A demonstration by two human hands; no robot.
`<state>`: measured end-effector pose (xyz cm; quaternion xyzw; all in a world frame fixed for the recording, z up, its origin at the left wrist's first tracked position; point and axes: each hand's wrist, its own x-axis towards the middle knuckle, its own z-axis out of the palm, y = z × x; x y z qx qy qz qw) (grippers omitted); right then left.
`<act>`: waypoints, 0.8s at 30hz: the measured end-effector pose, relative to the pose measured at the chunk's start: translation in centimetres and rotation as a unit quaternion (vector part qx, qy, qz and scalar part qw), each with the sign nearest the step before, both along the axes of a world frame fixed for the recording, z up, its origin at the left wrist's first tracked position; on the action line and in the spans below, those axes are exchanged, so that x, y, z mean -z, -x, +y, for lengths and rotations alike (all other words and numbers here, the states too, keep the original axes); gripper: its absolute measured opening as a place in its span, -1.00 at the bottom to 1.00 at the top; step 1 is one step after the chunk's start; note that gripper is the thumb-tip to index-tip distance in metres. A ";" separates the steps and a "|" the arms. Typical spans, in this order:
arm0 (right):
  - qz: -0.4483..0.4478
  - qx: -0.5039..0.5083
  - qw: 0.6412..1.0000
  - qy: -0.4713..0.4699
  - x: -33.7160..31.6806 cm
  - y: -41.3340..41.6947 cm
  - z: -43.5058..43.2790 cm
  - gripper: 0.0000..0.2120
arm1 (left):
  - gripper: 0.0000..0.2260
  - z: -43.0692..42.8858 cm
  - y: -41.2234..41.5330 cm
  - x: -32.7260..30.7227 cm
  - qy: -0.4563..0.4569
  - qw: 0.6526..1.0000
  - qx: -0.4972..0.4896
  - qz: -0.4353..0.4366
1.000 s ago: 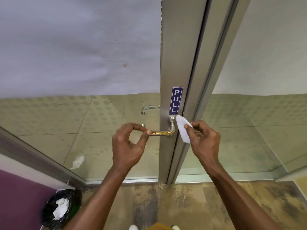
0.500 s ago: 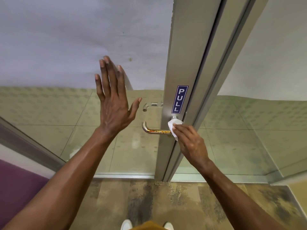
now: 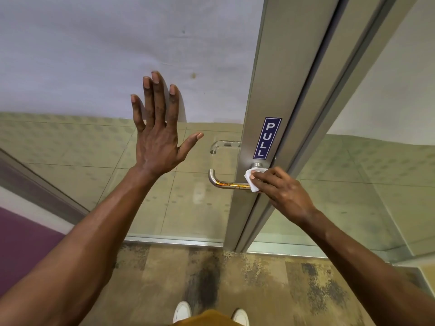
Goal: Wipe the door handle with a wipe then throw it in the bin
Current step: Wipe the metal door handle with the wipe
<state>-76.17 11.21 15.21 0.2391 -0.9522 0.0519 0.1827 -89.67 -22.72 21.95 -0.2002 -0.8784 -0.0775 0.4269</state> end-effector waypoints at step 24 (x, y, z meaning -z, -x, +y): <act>0.105 0.029 0.993 0.047 1.3 0.0 -9.9 -0.66 | 0.12 -0.3 0.6 0.1 0.000 0.999 0.037 -0.018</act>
